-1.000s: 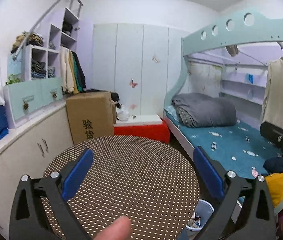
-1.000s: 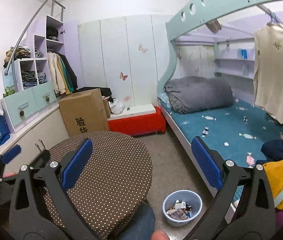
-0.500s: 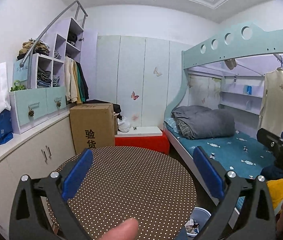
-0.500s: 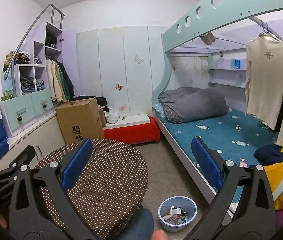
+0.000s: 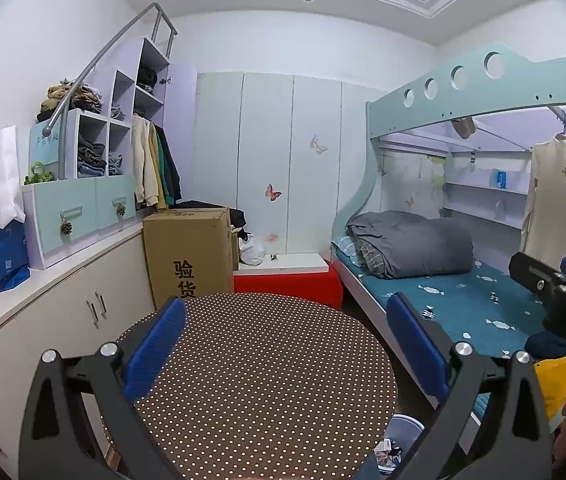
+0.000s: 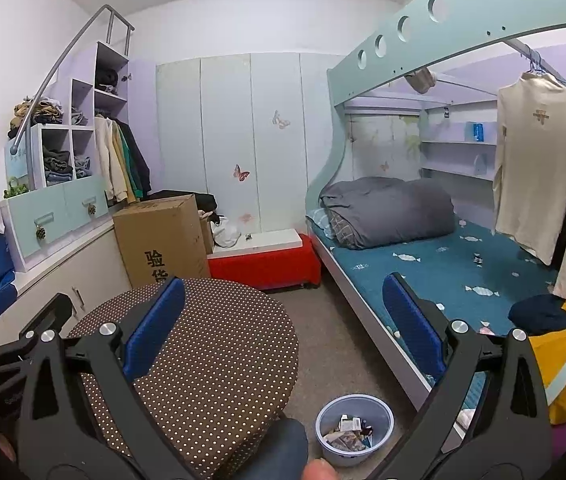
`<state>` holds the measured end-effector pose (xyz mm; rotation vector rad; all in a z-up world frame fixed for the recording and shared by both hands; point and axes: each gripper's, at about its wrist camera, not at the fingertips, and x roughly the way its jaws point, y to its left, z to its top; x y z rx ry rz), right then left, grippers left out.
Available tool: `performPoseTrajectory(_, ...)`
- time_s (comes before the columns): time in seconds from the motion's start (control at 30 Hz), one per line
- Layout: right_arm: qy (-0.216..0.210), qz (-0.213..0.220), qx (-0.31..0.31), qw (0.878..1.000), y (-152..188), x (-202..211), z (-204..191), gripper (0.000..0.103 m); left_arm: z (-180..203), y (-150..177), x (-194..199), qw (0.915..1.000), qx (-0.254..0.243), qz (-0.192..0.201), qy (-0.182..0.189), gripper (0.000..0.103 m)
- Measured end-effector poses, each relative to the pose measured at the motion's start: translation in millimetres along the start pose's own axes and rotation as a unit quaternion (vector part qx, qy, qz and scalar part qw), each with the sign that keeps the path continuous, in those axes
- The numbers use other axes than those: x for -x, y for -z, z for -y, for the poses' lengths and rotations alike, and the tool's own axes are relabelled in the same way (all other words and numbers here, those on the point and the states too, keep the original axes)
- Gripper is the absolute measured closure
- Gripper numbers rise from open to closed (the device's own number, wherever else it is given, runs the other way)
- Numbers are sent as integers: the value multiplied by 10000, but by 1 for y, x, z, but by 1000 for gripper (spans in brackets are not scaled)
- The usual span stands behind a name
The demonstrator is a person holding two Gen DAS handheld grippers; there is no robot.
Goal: Collect trash
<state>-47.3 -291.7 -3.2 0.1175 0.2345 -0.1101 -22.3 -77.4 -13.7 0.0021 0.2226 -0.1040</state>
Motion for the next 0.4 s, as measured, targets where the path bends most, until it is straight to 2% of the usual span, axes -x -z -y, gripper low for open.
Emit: performPoseTrajectory(0.4,-32,-31,26,10000,1,-1,-6,6,-7,0,2,9999,98,18,-91,4)
